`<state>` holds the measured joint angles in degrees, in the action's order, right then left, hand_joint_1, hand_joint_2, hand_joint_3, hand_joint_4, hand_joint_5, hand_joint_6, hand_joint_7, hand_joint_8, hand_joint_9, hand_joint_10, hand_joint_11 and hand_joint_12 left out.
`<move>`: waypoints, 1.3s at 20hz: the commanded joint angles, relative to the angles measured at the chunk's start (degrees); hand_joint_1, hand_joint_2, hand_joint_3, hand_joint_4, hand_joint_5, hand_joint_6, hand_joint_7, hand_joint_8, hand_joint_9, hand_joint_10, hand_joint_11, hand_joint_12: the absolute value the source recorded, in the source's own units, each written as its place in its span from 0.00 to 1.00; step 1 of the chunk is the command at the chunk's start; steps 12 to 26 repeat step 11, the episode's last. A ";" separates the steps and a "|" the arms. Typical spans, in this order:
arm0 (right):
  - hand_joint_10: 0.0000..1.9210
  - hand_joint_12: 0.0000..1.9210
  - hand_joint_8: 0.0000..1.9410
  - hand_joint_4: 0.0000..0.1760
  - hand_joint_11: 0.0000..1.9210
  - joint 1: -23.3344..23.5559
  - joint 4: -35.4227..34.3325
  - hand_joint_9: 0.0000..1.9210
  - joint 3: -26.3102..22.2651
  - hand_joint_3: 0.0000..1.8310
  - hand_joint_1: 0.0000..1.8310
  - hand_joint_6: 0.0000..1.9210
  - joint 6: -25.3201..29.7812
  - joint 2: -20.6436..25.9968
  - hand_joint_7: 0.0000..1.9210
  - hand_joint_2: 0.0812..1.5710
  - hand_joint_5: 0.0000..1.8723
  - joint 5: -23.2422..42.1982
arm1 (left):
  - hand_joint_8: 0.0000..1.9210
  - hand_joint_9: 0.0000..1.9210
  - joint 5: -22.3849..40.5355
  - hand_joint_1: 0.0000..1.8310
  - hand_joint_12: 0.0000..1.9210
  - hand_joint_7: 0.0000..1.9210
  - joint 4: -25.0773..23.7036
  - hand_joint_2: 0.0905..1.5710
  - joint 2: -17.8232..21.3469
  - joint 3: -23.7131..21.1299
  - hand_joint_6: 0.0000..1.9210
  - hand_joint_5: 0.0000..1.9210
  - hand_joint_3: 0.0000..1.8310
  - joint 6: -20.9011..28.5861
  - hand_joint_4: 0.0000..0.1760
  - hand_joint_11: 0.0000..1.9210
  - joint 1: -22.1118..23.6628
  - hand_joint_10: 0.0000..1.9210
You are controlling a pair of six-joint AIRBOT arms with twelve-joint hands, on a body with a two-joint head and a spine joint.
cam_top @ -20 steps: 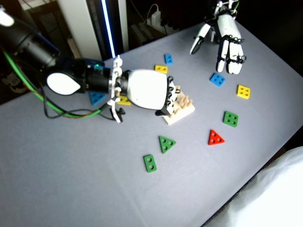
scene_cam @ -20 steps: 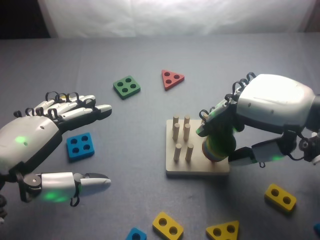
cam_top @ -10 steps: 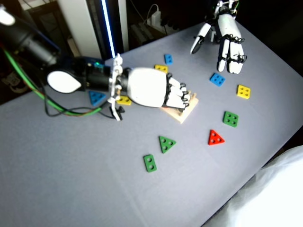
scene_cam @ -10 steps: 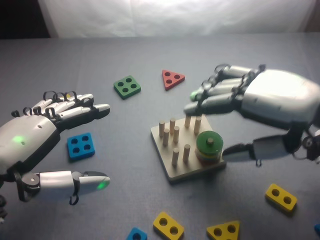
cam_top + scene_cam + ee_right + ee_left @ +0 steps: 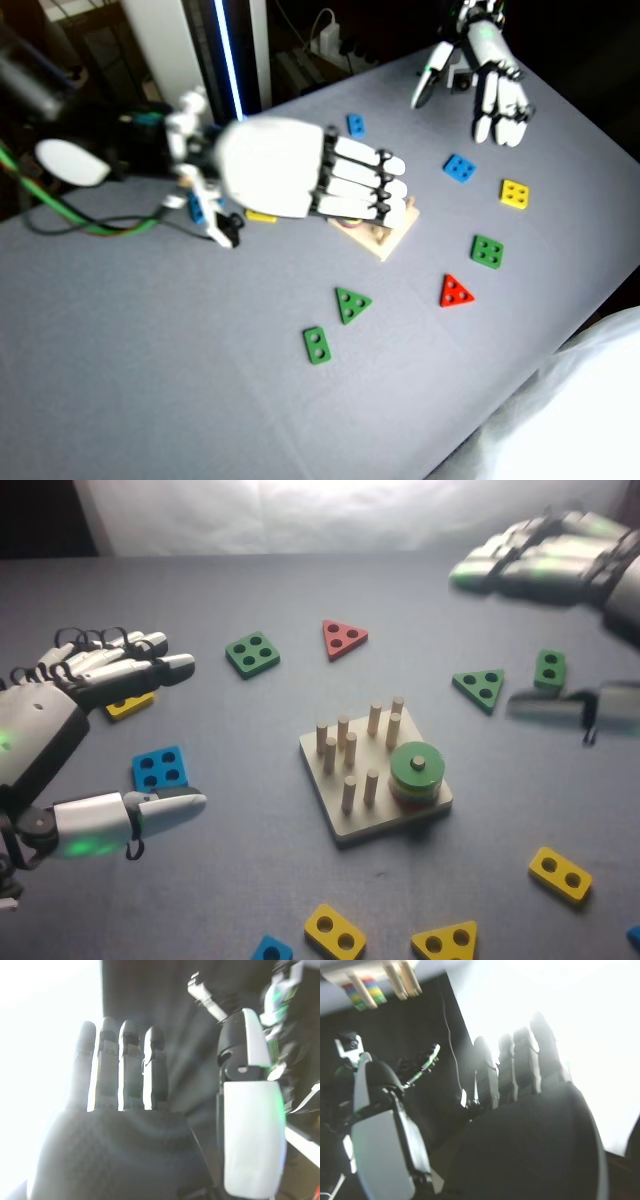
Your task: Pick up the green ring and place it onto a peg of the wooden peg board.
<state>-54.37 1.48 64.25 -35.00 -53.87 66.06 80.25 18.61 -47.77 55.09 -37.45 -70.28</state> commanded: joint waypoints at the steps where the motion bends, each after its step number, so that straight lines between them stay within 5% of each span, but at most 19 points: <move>1: 0.00 0.19 0.00 0.05 0.08 0.24 -1.10 0.19 -0.35 0.00 0.48 0.00 0.01 -0.05 0.21 0.67 0.22 10.00 | 0.00 0.15 9.74 0.46 0.41 0.19 -1.11 0.58 0.17 -0.21 0.00 0.28 0.00 0.56 0.00 0.00 0.53 0.00; 2: 0.00 0.17 0.00 0.09 0.12 -0.54 -2.61 0.19 -0.80 0.00 0.48 0.00 0.00 0.47 0.21 0.70 0.22 13.76 | 0.00 0.14 12.31 0.43 0.34 0.18 -1.08 0.60 0.61 -0.38 0.00 0.26 0.01 0.67 0.15 0.00 0.56 0.00; 3: 0.00 0.15 0.00 0.11 0.18 -0.85 -3.14 0.23 -1.09 0.00 0.44 0.00 -0.08 0.68 0.24 0.72 0.25 15.45 | 0.00 0.13 13.76 0.42 0.32 0.17 -1.08 0.62 0.89 -0.52 0.00 0.24 0.01 0.66 0.15 0.00 0.68 0.00; 4: 0.00 0.15 0.00 0.08 0.19 -1.62 -4.25 0.23 -2.05 0.01 0.38 0.00 -0.89 1.41 0.24 0.75 0.24 19.34 | 0.00 0.13 16.37 0.45 0.31 0.17 -1.07 0.61 1.26 -0.89 0.00 0.23 0.00 0.66 0.00 0.00 0.77 0.00; 7: 0.01 0.15 0.00 0.00 0.24 -4.32 -7.36 0.31 -5.57 0.00 0.28 0.00 -5.03 4.27 0.29 0.81 0.26 29.10 | 0.00 0.13 19.16 0.41 0.46 0.14 -1.27 0.62 1.52 -1.66 0.00 0.14 0.00 0.86 0.00 0.00 0.88 0.00; 9: 0.00 0.12 0.00 0.00 0.28 -7.41 -9.55 0.33 -6.46 0.00 0.30 0.00 -5.44 5.31 0.29 0.79 0.19 34.91 | 0.00 0.19 19.15 0.28 0.62 0.13 -1.53 0.71 1.35 -1.05 0.00 0.02 0.02 1.14 0.00 0.00 1.40 0.02; 10: 0.00 0.10 0.00 0.00 0.26 -7.64 -10.71 0.32 -7.06 0.00 0.35 0.00 -5.43 5.85 0.26 0.79 0.15 34.94 | 0.00 0.21 19.17 0.20 0.64 0.12 -1.51 0.76 1.38 -0.62 0.00 0.00 0.01 2.31 0.00 0.01 2.06 0.01; 11: 0.00 0.07 0.00 0.00 0.19 -7.16 -10.48 0.24 -7.39 0.00 0.41 0.00 -5.58 6.00 0.21 0.80 0.10 34.94 | 0.00 0.18 19.17 0.12 0.53 0.09 -2.07 0.82 1.44 -0.18 0.01 0.05 0.01 3.07 0.00 0.00 3.20 0.00; 26: 0.00 0.07 0.00 0.00 0.19 -7.16 -10.48 0.24 -7.39 0.00 0.41 0.00 -5.58 6.00 0.21 0.80 0.10 34.94 | 0.00 0.18 19.17 0.12 0.53 0.09 -2.07 0.82 1.44 -0.18 0.01 0.05 0.01 3.07 0.00 0.00 3.20 0.00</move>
